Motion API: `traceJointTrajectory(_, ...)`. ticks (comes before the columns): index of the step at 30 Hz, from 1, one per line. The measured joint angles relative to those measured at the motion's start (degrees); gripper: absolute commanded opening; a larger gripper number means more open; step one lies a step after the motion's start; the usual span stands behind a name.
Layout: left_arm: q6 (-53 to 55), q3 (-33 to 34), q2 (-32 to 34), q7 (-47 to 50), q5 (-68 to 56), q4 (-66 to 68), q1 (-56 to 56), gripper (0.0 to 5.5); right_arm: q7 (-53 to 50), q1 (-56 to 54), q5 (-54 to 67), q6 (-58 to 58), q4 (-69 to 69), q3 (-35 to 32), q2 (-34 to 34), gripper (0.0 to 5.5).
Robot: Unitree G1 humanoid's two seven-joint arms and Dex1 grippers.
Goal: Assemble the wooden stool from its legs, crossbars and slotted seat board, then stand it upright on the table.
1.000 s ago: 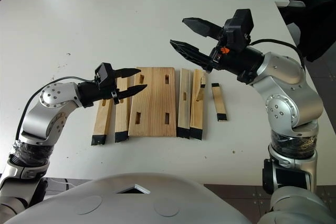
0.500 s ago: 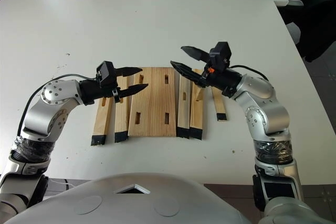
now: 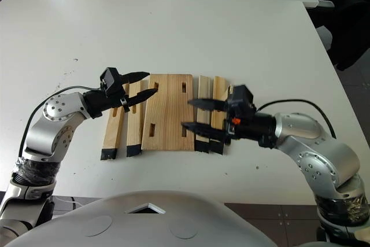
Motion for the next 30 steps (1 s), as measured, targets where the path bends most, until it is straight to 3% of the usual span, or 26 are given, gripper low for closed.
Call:
traceJointTrajectory(6,-1.1,-0.2,-0.7,0.6,1.1,0.2,0.3,2.64,3.3,3.3,-15.8,-12.3,8.6,9.4,1.5,2.9)
traceJointTrajectory(18,-1.5,-0.6,-0.6,1.2,2.0,-0.1,1.7,2.64,7.1,5.2,-18.9,-15.5,14.3,8.1,-0.6,2.9)
traceJointTrajectory(23,-1.5,-0.7,-0.8,1.3,1.9,-0.5,1.7,2.64,6.5,3.8,-24.6,-24.3,20.2,8.7,0.3,2.9)
traceJointTrajectory(30,-1.5,-0.6,-0.8,1.4,1.6,-1.4,2.3,2.64,7.0,4.4,-25.3,-27.0,21.5,7.4,-0.3,2.9)
